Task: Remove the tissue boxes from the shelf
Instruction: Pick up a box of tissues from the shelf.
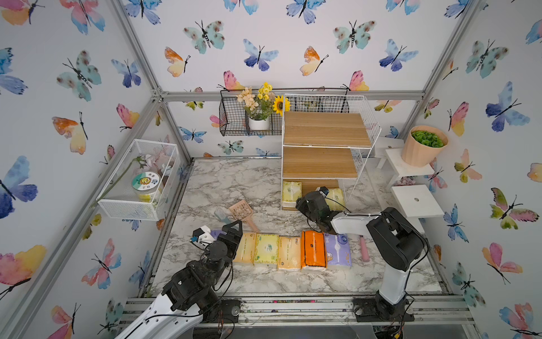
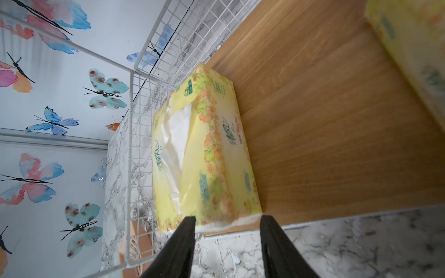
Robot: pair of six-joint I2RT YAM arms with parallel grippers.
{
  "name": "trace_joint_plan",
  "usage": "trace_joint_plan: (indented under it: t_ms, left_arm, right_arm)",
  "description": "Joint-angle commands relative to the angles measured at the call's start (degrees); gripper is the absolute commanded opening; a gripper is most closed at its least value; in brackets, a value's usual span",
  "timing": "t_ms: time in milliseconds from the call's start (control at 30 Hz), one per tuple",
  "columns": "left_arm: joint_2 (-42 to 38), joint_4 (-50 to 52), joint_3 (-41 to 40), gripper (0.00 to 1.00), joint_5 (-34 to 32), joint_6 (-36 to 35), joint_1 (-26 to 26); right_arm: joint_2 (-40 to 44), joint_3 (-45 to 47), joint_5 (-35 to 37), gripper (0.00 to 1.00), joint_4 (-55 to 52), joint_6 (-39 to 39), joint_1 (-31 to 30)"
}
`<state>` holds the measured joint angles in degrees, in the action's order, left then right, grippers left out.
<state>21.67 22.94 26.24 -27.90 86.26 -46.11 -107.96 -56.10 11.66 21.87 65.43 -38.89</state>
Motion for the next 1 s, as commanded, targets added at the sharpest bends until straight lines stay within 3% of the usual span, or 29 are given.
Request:
trace_joint_plan:
  t_ms: [0,133,367,500,967]
  left_arm:
    - [0.36,-0.88,-0.16,0.86,2.22,-0.13,0.15]
    - [0.56,-1.11,-0.39,0.86,2.42,0.31,0.16]
    - [2.34,-3.27,-0.77,0.86,3.79,0.56,0.15]
    - [3.83,-5.87,-1.45,0.86,4.76,0.58,0.19]
    - [15.52,-19.94,-3.48,0.89,10.65,2.79,0.27]
  right_arm:
    - [-1.91,-2.28,-0.85,0.48,2.04,-1.62,0.81]
    - [-3.55,-3.35,-1.43,0.42,2.94,-1.79,1.41]
    - [-5.27,-4.4,-3.05,0.2,3.8,-2.15,1.63]
    - [-4.48,-3.9,-3.13,0.12,3.97,-2.5,1.63]
    - [5.51,2.18,-5.95,0.03,2.44,2.53,1.63]
